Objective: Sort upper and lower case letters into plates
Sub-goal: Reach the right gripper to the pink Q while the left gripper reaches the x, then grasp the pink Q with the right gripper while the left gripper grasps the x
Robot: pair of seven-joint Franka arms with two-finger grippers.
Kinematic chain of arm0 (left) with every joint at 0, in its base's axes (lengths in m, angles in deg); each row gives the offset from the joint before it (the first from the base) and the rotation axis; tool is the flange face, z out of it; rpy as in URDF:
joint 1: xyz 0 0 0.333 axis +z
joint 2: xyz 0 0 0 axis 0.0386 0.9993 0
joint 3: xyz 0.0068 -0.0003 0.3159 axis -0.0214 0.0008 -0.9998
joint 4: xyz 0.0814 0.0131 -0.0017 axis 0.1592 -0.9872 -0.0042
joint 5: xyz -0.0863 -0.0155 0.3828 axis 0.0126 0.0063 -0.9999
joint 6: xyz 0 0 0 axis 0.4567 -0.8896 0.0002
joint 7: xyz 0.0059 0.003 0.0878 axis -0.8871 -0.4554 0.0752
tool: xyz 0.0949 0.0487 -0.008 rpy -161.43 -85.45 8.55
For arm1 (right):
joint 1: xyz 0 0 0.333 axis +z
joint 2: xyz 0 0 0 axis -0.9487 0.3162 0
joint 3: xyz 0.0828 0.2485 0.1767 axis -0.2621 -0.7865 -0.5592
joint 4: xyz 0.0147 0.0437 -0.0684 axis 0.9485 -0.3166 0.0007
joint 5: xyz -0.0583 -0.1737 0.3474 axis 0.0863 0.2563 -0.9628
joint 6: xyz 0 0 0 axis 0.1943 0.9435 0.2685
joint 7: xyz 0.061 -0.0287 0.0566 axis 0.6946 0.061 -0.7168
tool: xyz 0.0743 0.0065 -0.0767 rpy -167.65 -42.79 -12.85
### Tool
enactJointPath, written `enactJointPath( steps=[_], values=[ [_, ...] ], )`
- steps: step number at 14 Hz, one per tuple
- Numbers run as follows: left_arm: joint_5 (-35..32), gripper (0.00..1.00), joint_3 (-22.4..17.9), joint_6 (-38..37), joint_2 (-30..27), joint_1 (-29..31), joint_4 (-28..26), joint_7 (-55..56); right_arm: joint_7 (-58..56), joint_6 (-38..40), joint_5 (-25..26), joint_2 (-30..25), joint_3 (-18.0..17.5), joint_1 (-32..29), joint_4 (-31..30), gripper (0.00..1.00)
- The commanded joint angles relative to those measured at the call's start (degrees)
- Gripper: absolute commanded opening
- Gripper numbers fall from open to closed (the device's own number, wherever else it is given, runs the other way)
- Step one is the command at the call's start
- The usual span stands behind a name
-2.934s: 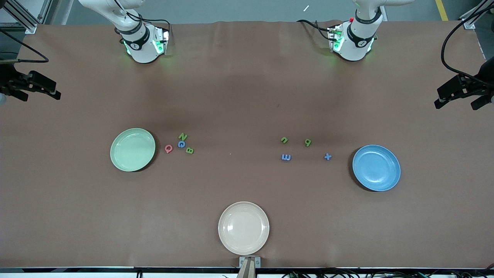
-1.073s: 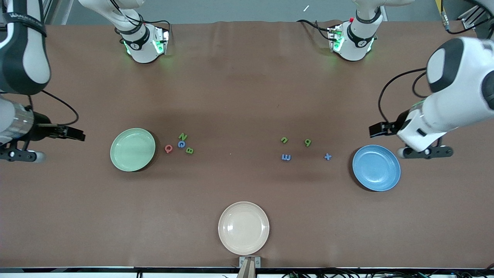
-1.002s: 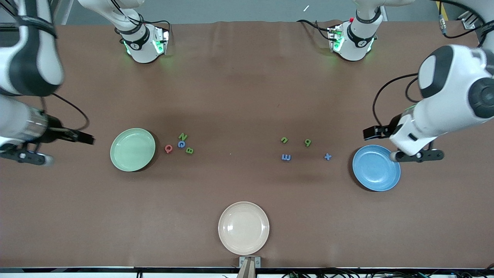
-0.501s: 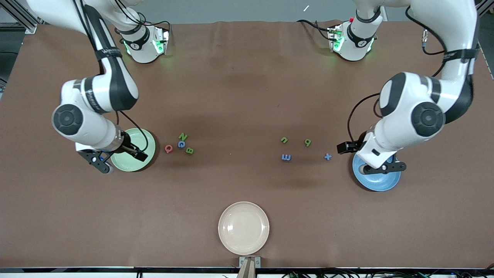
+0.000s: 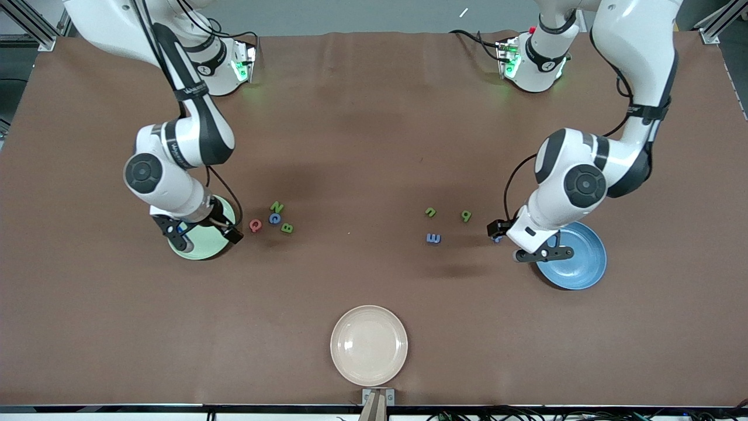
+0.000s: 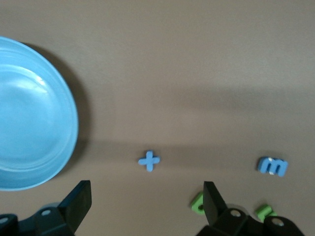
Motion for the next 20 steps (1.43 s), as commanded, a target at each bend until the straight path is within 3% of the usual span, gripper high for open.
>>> enactJointPath(
  steps=[1,7,11,20],
  values=[
    [-1.03,1.0,-0.08,8.67,-0.15,-0.46,-6.26,2.05,4.92,-2.01,-0.59,1.66,0.44,2.81,-0.79,0.97],
    [-1.03,0.91,-0.08,17.56,3.99,-0.46,-9.44,2.14,7.04,-6.41,-0.5,6.58,0.53,4.31,-0.88,0.92],
    [-1.03,0.79,-0.08,18.45,5.22,-0.46,-9.71,2.14,6.95,-6.68,0.03,7.82,0.53,4.31,-0.88,0.75],
    [-2.09,0.65,-0.26,19.68,6.98,-0.63,-9.27,2.14,7.04,-8.7,0.03,9.66,0.53,4.4,-0.88,0.65]
  ],
)
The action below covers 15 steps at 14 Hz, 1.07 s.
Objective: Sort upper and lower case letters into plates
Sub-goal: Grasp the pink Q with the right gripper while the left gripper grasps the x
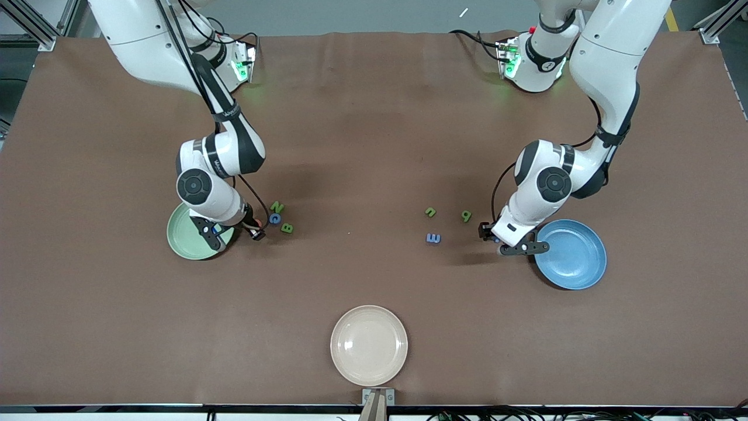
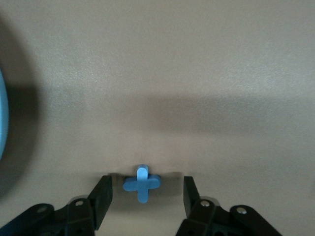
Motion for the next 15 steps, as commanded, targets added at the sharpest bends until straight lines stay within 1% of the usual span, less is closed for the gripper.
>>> enactJointPath(
  steps=[1,4,6,7,8,9,11,12,14,15],
  values=[
    [-1.45,0.64,-0.26,1.12,0.32,-0.4,-0.15,1.3,0.66,-2.21,0.03,0.93,0.44,0.67,-0.53,0.63],
    [-1.71,0.57,-0.26,1.12,0.4,-0.4,-0.06,1.3,0.75,-2.48,0.03,1.19,0.44,0.67,-0.53,0.62],
    [-1.72,0.49,-0.26,1.12,0.4,-0.4,-0.06,1.3,0.66,-2.65,0.03,1.37,0.44,0.67,-0.53,0.59],
    [-1.72,0.44,-0.26,1.12,0.4,-0.4,-0.06,1.3,0.66,-2.57,0.03,1.46,0.44,0.67,-0.53,0.56],
    [-1.72,0.39,-0.26,1.12,0.4,-0.4,-0.06,1.3,0.66,-2.65,0.03,1.46,0.44,0.67,-0.53,0.48],
    [-1.72,0.35,-0.26,1.12,0.4,-0.4,-0.06,1.3,0.66,-2.65,0.03,1.46,0.44,0.67,-0.53,0.41],
    [-1.72,0.3,-0.26,1.12,0.4,-0.4,-0.06,1.3,0.66,-2.65,0.03,1.46,0.44,0.75,-0.53,0.13],
    [-1.72,0.26,-0.26,1.12,0.4,-0.4,-0.06,1.3,0.66,-2.57,0.03,1.46,0.44,0.67,-0.53,0.03],
    [-1.72,0.19,-0.26,0.86,-0.12,-0.23,-0.06,1.83,0.84,-1.61,0.03,1.37,0.36,0.75,0.0,0.0],
    [-1.8,0.19,-0.26,0.51,-0.65,0.03,-0.06,1.92,1.1,-1.43,-0.14,0.76,0.36,0.67,0.35,0.0]
  ],
)
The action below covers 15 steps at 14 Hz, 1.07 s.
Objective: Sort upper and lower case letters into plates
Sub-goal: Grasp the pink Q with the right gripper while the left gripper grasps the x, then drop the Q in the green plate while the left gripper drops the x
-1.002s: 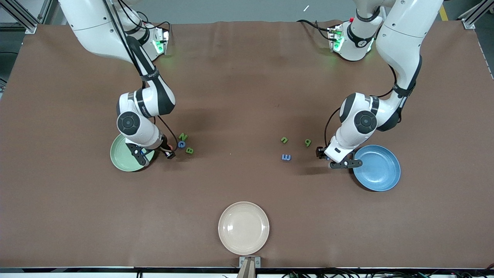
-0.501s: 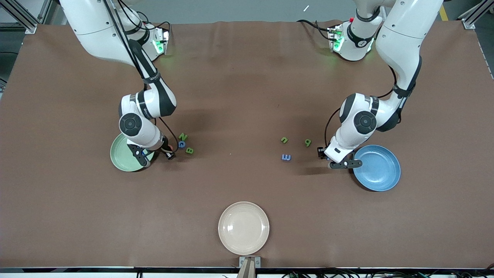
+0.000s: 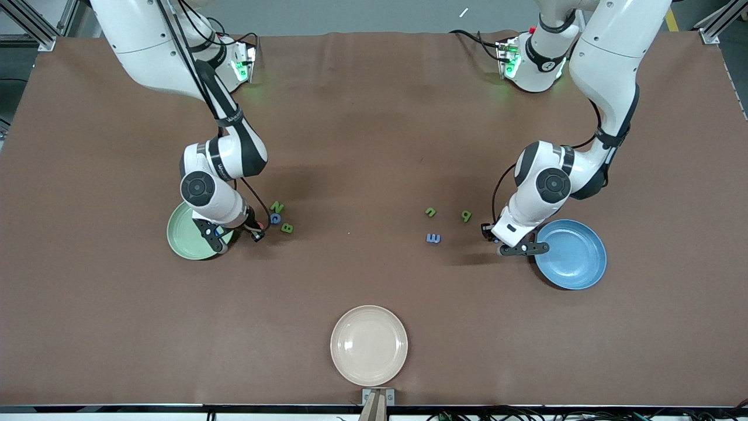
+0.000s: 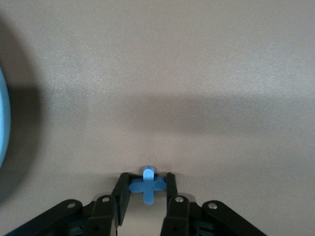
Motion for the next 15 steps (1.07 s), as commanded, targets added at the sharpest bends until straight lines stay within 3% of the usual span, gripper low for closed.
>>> enactJointPath(
  steps=[1,4,6,10,15],
  values=[
    [-1.28,0.18,-0.06,-0.34,-1.84,0.2,-0.19,1.75,1.52,1.87,-0.23,-1.44,0.36,0.63,1.33,0.0],
    [-1.37,0.17,0.03,-8.06,-6.23,0.81,0.16,1.4,1.62,16.34,-0.58,-2.5,0.36,-0.16,9.94,0.0],
    [-1.37,0.15,-0.23,-11.41,-8.87,1.17,0.08,1.13,-3.27,17.52,-0.32,-4.94,0.44,-1.73,9.61,0.0],
    [-1.63,0.15,-0.41,-15.38,-11.08,5.19,0.16,-4.65,-21.37,15.95,-0.32,-10.75,0.44,-9.81,2.42,0.0],
    [-4.35,0.15,-0.32,-15.38,-10.29,10.65,0.16,-13.7,-35.45,3.12,-0.32,-11.64,0.44,-16.67,-8.14,0.0]
  ],
)
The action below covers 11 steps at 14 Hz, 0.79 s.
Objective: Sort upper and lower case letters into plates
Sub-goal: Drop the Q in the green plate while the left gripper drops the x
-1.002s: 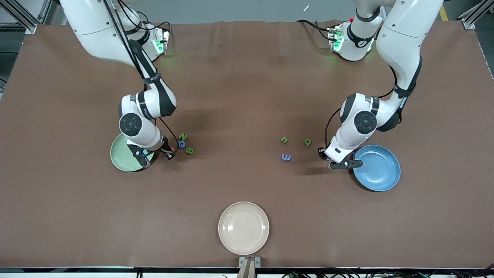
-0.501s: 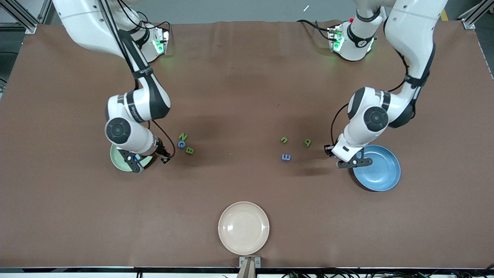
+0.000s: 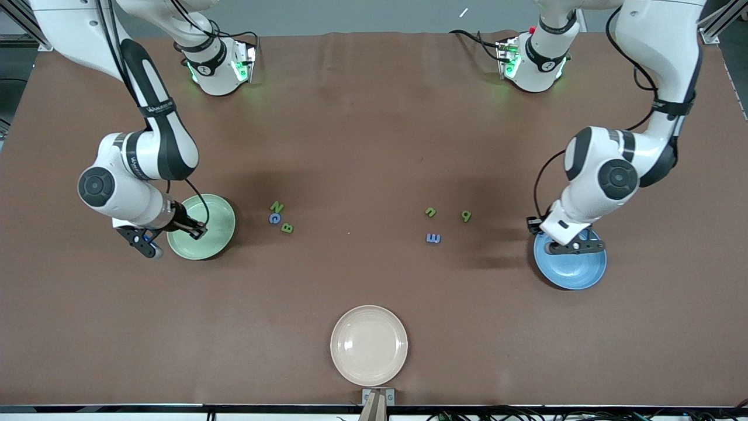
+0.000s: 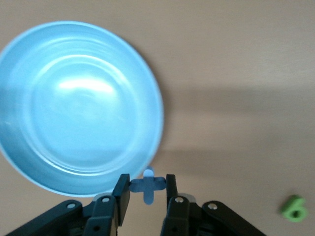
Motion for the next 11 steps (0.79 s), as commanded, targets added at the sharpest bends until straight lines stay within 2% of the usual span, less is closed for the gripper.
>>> enactJointPath(
  steps=[1,3,9,10,11],
  values=[
    [-1.78,0.15,0.3,-0.32,0.22,2.46,-0.23,-3.98,-7.36,-3.67,-0.4,-1.77,-0.94,-3.94,-5.36,0.0],
    [-4.06,0.15,0.3,-0.24,1.19,4.22,0.64,-4.95,-10.02,-3.15,-0.66,-0.89,-1.12,-5.53,-5.36,0.01],
    [-9.34,0.15,0.3,0.38,5.23,8.09,3.37,-8.38,-10.12,-0.86,-0.66,1.31,-1.12,-5.09,-5.27,0.03],
    [-10.04,0.15,0.3,0.38,5.93,8.44,4.07,-8.39,-10.12,-0.77,-0.66,1.31,-1.12,-5.09,-5.27,0.07],
    [-11.09,0.15,0.3,0.55,6.72,8.71,4.51,-8.39,-10.12,-0.08,-0.66,1.31,-1.12,-5.09,-5.27,0.35]
  ],
)
